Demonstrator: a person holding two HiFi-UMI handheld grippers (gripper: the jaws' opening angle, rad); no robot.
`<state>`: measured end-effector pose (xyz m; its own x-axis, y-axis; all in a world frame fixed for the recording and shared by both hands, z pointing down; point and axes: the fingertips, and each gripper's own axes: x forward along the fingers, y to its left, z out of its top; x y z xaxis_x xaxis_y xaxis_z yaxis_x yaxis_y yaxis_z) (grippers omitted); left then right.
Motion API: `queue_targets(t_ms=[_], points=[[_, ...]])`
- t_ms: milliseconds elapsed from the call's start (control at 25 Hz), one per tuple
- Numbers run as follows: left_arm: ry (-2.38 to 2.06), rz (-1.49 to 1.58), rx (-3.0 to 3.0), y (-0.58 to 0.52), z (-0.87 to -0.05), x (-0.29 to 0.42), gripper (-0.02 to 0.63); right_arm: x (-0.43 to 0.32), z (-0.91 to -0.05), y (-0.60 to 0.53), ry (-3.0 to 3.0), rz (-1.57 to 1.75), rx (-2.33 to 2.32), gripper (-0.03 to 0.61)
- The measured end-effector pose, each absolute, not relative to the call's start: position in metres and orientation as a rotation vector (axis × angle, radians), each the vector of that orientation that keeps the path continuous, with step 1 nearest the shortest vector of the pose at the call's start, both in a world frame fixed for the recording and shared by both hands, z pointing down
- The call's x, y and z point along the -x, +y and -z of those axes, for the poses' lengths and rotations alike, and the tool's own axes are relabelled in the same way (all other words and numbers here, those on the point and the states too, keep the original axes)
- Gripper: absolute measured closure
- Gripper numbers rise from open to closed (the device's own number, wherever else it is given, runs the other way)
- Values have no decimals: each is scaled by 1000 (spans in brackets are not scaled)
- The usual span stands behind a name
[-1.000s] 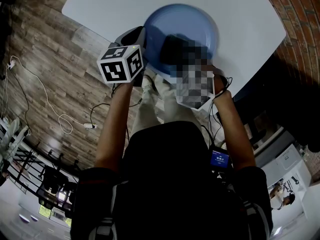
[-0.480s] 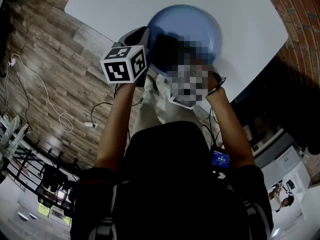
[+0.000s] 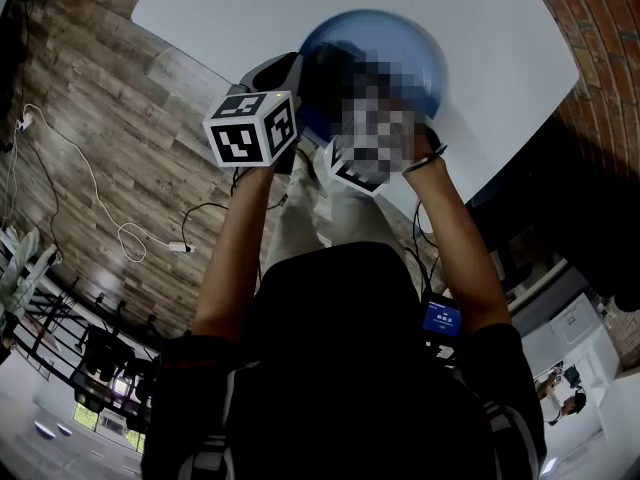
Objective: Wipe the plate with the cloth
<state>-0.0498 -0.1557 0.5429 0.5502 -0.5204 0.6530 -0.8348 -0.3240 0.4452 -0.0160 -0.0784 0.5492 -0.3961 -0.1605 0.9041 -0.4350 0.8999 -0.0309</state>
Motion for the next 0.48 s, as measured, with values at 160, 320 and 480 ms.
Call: queue_targets(t_ms=[160, 320, 480], points=[[-1089, -506, -2000, -155, -543, 49, 584, 11, -549, -89, -1975, -316, -454, 525], [-1087, -508, -2002, -155, -542, 49, 584, 1, -548, -105, -1960, -319, -510, 525], [-1085, -505, -1999, -156, -543, 49, 584, -9, -548, -117, -1948, -326, -546, 525]])
